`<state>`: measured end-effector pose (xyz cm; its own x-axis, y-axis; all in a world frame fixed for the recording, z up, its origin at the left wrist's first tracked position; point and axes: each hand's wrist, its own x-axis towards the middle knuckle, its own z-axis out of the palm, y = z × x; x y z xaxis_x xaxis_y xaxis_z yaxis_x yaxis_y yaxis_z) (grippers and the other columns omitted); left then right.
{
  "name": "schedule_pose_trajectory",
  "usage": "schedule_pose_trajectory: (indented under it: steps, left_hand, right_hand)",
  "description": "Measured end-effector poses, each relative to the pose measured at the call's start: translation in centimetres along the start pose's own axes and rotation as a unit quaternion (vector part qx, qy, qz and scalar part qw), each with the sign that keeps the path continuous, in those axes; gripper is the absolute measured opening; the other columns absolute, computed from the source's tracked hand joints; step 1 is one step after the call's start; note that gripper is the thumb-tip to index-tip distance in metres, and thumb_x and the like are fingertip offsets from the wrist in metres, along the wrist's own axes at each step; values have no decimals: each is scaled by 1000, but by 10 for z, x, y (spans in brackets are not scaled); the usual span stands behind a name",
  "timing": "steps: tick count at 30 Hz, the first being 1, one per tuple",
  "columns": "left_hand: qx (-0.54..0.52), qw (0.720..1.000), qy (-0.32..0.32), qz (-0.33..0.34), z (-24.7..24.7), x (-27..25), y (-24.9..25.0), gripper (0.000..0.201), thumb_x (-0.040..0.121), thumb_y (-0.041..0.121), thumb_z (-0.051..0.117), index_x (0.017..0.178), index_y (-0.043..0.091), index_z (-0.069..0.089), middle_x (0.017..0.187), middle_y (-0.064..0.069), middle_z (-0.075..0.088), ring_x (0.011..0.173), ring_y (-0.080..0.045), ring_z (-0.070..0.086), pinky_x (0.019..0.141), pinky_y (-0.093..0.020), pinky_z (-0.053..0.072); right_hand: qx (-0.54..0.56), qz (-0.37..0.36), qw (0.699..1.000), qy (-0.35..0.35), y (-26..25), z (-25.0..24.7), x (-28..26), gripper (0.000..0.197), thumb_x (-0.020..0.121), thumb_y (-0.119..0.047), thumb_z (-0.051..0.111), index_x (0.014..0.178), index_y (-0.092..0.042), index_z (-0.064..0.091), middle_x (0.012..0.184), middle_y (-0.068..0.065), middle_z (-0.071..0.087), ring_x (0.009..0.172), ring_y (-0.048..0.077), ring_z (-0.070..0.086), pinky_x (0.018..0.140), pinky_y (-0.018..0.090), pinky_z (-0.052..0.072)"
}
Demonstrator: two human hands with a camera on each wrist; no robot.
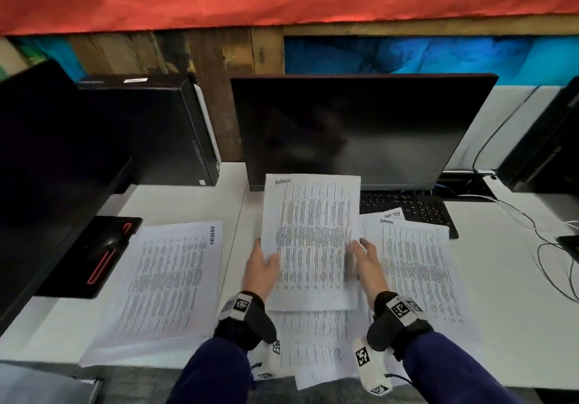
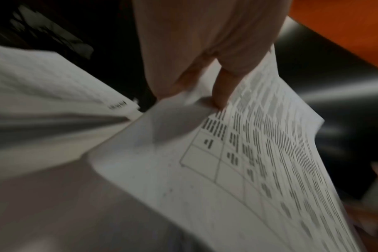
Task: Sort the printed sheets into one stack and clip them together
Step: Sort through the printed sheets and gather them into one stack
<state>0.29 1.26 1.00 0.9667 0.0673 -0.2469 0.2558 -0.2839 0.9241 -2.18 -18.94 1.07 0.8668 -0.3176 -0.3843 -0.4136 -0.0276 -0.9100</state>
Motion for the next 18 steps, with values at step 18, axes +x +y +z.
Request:
schedule_pose_trajectory:
  steps: [18]
  left_hand:
    - [232,946,84,-208,-274,59,-121,37,83,6,63,119,4,58,116,-16,64,102,-30,60,89,-34,47]
  right_hand:
    - [-445,0,895,-29,67,45,-4,58,93,-49,11,143,-30,31,148,3,34,133,27,32,109,51,27]
